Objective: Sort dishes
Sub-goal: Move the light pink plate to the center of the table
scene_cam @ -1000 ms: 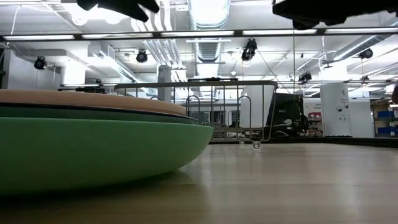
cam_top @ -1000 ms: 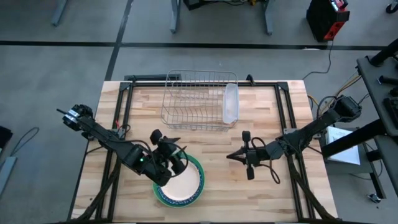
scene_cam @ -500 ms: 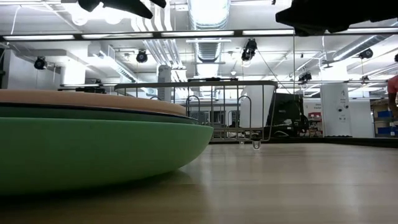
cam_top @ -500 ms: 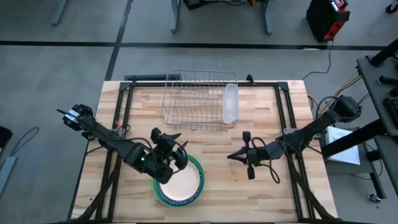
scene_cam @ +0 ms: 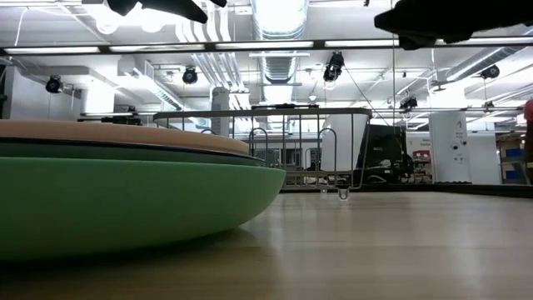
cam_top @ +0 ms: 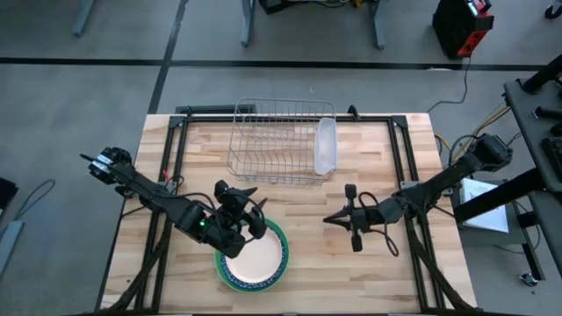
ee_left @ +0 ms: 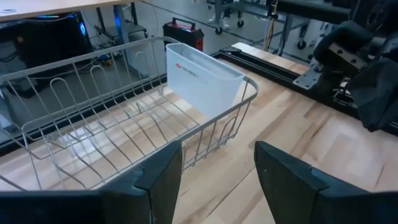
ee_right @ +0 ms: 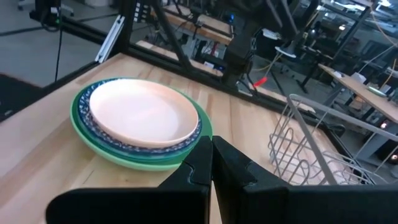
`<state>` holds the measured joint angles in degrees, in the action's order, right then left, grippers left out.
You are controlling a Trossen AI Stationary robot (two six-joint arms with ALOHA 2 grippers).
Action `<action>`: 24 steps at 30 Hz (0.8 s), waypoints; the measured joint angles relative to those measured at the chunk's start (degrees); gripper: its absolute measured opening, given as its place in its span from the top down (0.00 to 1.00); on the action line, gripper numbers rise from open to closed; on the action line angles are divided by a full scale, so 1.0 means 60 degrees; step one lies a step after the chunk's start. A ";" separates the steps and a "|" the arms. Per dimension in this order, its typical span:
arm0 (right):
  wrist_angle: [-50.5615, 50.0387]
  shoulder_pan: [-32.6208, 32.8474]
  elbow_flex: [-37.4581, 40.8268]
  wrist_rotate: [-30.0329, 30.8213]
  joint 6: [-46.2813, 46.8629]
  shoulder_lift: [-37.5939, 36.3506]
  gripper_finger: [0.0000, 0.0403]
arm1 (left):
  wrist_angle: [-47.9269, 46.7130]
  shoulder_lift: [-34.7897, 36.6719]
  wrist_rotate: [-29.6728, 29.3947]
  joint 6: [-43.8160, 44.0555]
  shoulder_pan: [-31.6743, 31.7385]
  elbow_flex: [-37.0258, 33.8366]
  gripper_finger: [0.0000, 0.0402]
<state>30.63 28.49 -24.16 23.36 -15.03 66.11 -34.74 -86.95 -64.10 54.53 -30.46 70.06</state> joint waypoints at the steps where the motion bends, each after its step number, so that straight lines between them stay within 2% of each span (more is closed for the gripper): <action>1: 0.0000 0.0000 0.0000 -0.0001 0.0000 -0.0070 1.00 | 0.0070 -0.0024 0.0005 0.0002 -0.0004 0.0000 0.52; 15: -0.0032 0.0000 0.0015 -0.0015 -0.0302 -0.0929 1.00 | 0.0472 -0.1117 0.0024 -0.0533 -0.0004 0.0441 0.52; 20: 0.0253 0.0000 0.0309 -0.0978 -0.0258 -0.1136 1.00 | 0.0462 -0.1640 0.0017 -0.0668 -0.0002 0.1127 0.52; 24: 0.1238 -0.0008 0.0989 -0.1003 -0.0345 -0.1531 1.00 | 0.0407 -0.2091 -0.0197 -0.1155 0.0006 0.1831 0.52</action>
<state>38.06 28.44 -18.23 17.34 -17.10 56.93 -32.30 -99.50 -65.28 47.60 -30.42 81.05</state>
